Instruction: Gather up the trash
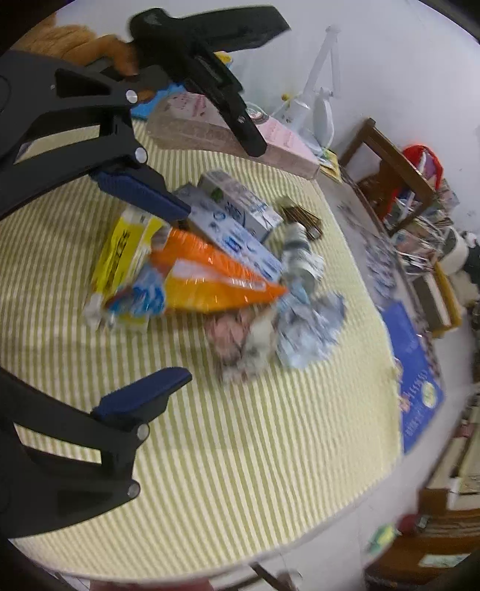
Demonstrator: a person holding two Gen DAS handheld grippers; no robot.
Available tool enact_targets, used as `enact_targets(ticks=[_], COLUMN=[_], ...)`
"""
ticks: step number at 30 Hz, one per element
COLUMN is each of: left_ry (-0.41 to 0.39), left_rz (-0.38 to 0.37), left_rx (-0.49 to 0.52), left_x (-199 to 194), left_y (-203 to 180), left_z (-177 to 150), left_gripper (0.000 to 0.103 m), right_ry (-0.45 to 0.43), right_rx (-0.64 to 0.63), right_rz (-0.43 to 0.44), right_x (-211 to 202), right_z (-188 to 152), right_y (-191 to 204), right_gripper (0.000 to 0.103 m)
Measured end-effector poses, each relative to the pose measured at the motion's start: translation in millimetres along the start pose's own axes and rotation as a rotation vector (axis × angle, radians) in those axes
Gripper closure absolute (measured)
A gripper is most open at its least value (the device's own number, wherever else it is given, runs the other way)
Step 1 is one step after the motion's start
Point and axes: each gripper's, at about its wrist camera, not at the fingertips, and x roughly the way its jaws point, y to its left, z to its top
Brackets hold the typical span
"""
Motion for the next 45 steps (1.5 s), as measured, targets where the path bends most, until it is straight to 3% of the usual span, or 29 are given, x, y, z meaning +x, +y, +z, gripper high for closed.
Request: enact_targets(ticks=[2, 5, 9, 17, 24, 31, 45], left_ry=[0.001, 0.005, -0.005, -0.029, -0.079, -0.114, -0.138], left_rz=[0.0, 0.001, 0.006, 0.001, 0.015, 0.011, 0.014], left_rx=[-0.003, -0.004, 0.014, 0.058, 0.151, 0.21, 0.261], left_x=[-0.8, -0.3, -2.7, -12.0, -29.1, -49.4, -70.8], left_y=[0.5, -0.7, -4.4, -23.4, -49.6, -71.5, -97.5], left_z=[-2.3, -3.9, -4.4, -3.0, -7.4, -19.6, -39.2], left_gripper=[0.031, 0.031, 0.031, 0.031, 0.03, 0.03, 0.03], right_ry=[0.029, 0.067, 0.043, -0.174, -0.295, -0.366, -0.42], right_rx=[0.01, -0.01, -0.042, -0.076, -0.089, -0.118, -0.109], right_rz=[0.023, 0.017, 0.015, -0.005, -0.028, -0.054, -0.079], right_x=[15.9, 30.2, 21.1, -50.9, -96.9, -123.6, -153.1], right_z=[3.2, 3.8, 0.7, 0.4, -6.7, -18.8, -38.7], right_y=[2.2, 7.7, 13.3, 19.1, 17.6, 21.2, 9.9], right_gripper=[0.023, 0.051, 0.057, 0.058, 0.058, 0.057, 0.057])
